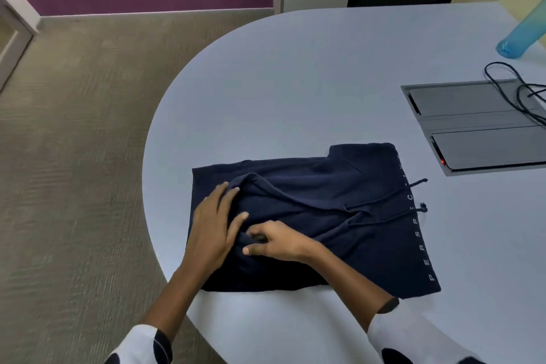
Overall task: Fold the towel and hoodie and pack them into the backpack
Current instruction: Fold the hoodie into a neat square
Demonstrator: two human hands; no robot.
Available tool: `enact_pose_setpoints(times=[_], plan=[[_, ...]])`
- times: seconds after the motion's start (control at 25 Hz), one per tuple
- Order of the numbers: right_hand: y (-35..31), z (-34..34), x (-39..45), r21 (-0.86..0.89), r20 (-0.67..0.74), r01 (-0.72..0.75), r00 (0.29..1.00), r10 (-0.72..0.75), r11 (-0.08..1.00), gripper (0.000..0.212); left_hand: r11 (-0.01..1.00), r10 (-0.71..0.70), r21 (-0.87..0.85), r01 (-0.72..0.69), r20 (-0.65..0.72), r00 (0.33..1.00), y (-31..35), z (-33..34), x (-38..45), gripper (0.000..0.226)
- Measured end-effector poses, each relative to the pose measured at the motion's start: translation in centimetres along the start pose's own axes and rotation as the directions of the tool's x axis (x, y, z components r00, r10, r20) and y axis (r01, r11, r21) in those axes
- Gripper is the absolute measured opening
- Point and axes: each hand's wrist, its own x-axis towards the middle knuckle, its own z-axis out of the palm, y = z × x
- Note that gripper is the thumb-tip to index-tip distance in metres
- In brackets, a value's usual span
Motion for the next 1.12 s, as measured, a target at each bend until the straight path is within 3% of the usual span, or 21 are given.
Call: enact_pose_setpoints(times=[0.08, 0.16, 0.24, 0.32, 0.4, 0.48, 0.56, 0.68, 0.76, 0.84, 0.92, 0.96, 1.04, 1.12], plan=[[0.4, -1.1, -0.4, 0.003, -0.044, -0.033, 0.998, 0.033, 0.999, 0.016, 0.999, 0.036, 0.036, -0.039, 0.095, 0.995, -1.0, 0.9, -1.4, 0.072], [1.2, -2.5, -0.9, 0.029, -0.039, -0.079, 0.996, 0.08, 0.996, 0.015, 1.0, 0.013, 0.006, -0.013, 0.062, 0.998, -1.6, 0.8, -1.9, 0.075], [2.1, -3.7, -1.0, 0.052, -0.119, -0.136, 0.983, 0.141, 0.989, 0.011, 1.0, 0.002, 0.007, -0.002, -0.01, 1.0, -1.4, 0.4, -2.3, 0.073], [2.8, -4.7, -0.4, 0.116, -0.345, -0.151, 0.921, 0.182, 0.982, 0.008, 0.996, -0.077, -0.053, 0.072, -0.093, 0.993, -0.8, -0.2, -2.4, 0.064], [3.3, -5.6, 0.4, 0.118, -0.564, -0.138, 0.806, 0.181, 0.983, 0.012, 0.97, -0.211, -0.159, 0.182, -0.185, 0.96, -0.1, -0.8, -2.0, 0.045], [3.5, -5.9, 1.3, 0.041, -0.639, -0.168, 0.753, 0.155, 0.985, 0.025, 0.921, -0.351, -0.256, 0.295, -0.214, 0.912, 0.4, -1.3, -1.5, 0.031], [3.7, -5.7, 2.3, -0.081, -0.578, -0.204, 0.807, 0.121, 0.976, 0.034, 0.906, -0.366, -0.298, 0.299, -0.201, 0.909, 1.0, -2.0, -1.2, 0.028], [3.6, -5.3, 3.5, -0.162, -0.439, -0.145, 0.897, 0.06, 0.976, 0.025, 0.957, -0.148, -0.271, 0.108, -0.133, 0.98, 2.3, -2.1, -1.7, 0.03], [3.5, -5.2, 3.9, -0.071, -0.478, -0.113, 0.876, 0.066, 0.991, 0.03, 0.971, -0.065, -0.234, 0.043, -0.087, 0.994, 3.0, -1.3, -2.4, 0.029], [3.1, -5.3, 4.6, -0.044, -0.576, -0.065, 0.817, 0.028, 0.997, 0.025, 0.959, -0.072, -0.281, 0.043, -0.094, 0.993, 3.3, -0.5, -2.8, 0.026], [2.3, -5.6, 5.4, -0.107, -0.606, -0.03, 0.794, -0.041, 0.994, 0.022, 0.872, -0.185, -0.477, 0.109, -0.115, 0.976, 3.4, -0.3, -2.9, 0.019], [1.7, -5.7, 5.9, -0.161, -0.57, -0.022, 0.818, -0.075, 0.987, 0.024, 0.803, -0.275, -0.574, 0.159, -0.122, 0.954, 3.3, -0.4, -2.9, 0.019], [0.4, -6.0, 6.9, -0.312, -0.429, -0.045, 0.898, -0.098, 0.949, 0.032, 0.7, -0.481, -0.662, 0.268, -0.159, 0.862, 2.5, -0.4, -3.1, 0.023], [-0.6, -6.0, 8.1, -0.41, -0.33, -0.109, 0.943, -0.036, 0.906, 0.034, 0.642, -0.659, -0.632, 0.433, -0.167, 0.733, 0.8, -0.2, -3.9, 0.017]])
